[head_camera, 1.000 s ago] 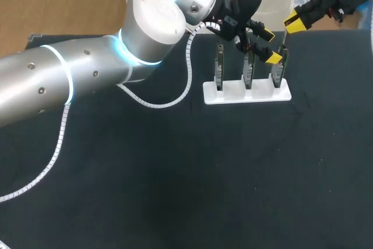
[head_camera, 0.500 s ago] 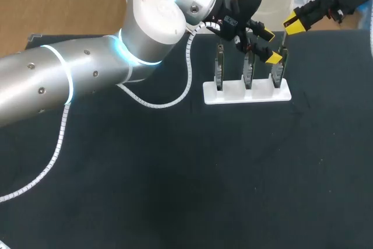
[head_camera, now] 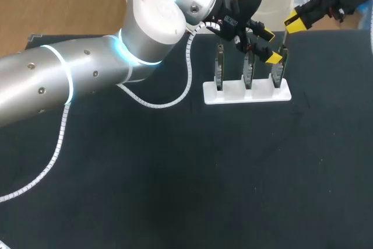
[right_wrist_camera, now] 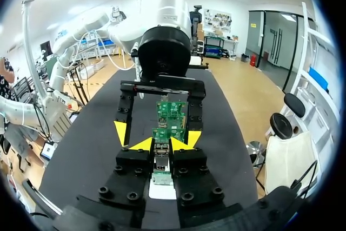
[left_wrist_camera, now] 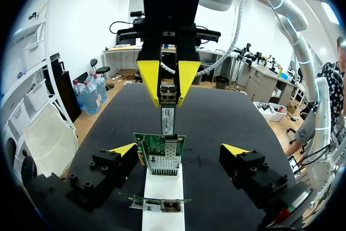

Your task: Pick up the optical module with the left hand, and insert it into the network port with the right hand.

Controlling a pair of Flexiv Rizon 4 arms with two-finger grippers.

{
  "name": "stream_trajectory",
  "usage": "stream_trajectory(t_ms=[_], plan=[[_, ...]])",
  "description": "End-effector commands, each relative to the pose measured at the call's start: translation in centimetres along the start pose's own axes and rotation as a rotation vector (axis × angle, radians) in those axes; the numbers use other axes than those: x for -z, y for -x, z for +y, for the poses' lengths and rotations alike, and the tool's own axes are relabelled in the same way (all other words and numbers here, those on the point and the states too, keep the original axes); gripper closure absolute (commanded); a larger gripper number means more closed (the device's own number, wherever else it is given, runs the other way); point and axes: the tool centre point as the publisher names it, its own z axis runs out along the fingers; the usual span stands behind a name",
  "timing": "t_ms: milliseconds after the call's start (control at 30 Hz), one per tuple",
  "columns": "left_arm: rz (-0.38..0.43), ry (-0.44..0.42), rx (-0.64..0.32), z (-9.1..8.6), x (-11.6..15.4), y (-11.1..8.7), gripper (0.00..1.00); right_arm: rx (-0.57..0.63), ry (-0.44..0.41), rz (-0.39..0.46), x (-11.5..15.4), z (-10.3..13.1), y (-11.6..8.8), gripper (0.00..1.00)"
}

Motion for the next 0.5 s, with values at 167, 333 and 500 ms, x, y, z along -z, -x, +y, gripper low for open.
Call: stream_trajectory(t_ms=[167,333,500], plan=[[0.008,-0.002,0.003,0.15,-0.02,0.17,0.0,0.006,-0.003,0.002,-0.08,0.45,0.1,1.0],[0.008,-0.002,0.003,0.15,-0.02,0.17,0.0,0.008,0.0,0.001,-0.14,0.43,0.13,1.0],[0.008,-0.002,0.003,0.15,-0.02,0.17,0.0,0.01,0.003,0.006,-0.11,0.33,0.24,1.0]])
